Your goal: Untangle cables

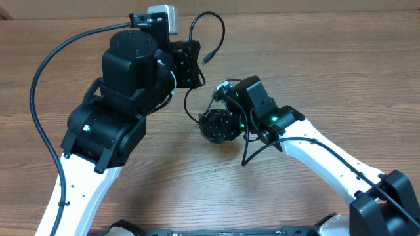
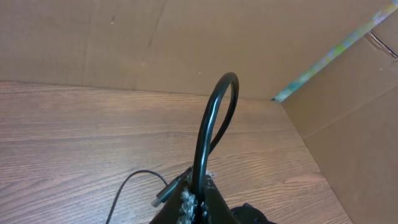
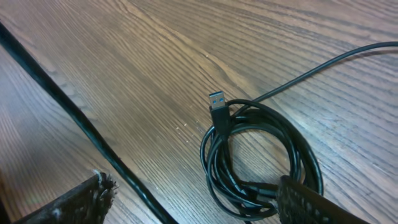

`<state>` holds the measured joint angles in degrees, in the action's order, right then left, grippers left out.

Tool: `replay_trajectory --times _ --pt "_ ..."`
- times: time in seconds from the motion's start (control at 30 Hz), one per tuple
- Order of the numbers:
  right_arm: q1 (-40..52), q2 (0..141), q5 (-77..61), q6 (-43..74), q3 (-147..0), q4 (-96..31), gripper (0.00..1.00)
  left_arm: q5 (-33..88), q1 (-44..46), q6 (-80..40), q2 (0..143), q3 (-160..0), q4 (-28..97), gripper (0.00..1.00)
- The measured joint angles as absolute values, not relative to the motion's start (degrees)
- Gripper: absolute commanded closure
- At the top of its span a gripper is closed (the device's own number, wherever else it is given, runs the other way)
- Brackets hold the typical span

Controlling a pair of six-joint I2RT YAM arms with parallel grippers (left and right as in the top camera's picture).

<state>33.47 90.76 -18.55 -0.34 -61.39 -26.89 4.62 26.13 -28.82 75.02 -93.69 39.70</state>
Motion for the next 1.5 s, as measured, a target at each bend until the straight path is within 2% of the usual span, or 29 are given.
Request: replay_trajectory --times 0.1,0.37,0.5,0.53,0.57,0.6,0.7,0.77,0.8,1.1,1.27,1.33,1.43,1.5 --pt "33.5 90.8 -18.4 -1.0 -61.3 -26.9 0.18 4.6 26.1 -29.8 75.0 -93.7 39.7 0.96" --pt "33.5 90.8 -21.1 -3.6 -61.0 -26.9 0.28 5.0 26.1 -32.0 75.0 -93.7 37.2 0.96" --pt "33.5 90.8 -21.2 -4.1 -60.9 -26.9 0.28 6.4 26.1 -33.2 75.0 -93.7 34.9 0.96" --pt "33.5 90.8 -21.2 -4.2 -60.9 -26.9 0.36 6.7 26.1 -33.6 75.0 -93.7 34.6 0.96" --pt "33.5 90.8 -21.2 -4.3 -60.8 -26.8 0.40 6.9 26.1 -34.1 75.0 -93.7 34.4 0.96" --pt "33.5 90.8 -21.2 -4.3 -60.6 -26.6 0.55 7.1 26.1 -34.4 75.0 -93.7 34.3 0.96" --pt "33.5 90.8 -21.3 -4.2 -60.5 -26.4 0.71 7.1 26.1 -34.6 75.0 -93.7 34.3 0.96" --pt "33.5 90.8 -21.3 -3.2 -60.5 -25.3 0.91 7.1 26.1 -34.6 75.0 -93.7 34.4 0.96" --pt "33.5 90.8 -21.4 -1.9 -60.4 -24.4 0.95 7.1 26.1 -34.6 75.0 -93.7 34.6 0.96" --pt "33.5 90.5 -22.5 14.2 -61.5 -22.1 0.96 2.9 26.1 -34.2 76.0 -93.7 37.0 0.93" --pt "33.5 86.3 -26.7 20.4 -65.3 -22.0 0.96 0.1 26.1 -32.8 77.7 -93.7 39.4 0.84" --pt "33.5 83.3 -27.6 22.3 -66.8 -21.7 0.96 -0.5 26.1 -31.4 78.4 -93.7 40.2 0.66" --pt "33.5 78.2 -27.6 24.0 -69.1 -19.8 0.96 -1.0 26.1 -30.0 79.2 -93.7 41.7 0.52" --pt "33.5 74.0 -25.9 24.7 -70.3 -17.0 0.96 -1.1 26.1 -29.6 79.5 -93.7 42.2 0.39"
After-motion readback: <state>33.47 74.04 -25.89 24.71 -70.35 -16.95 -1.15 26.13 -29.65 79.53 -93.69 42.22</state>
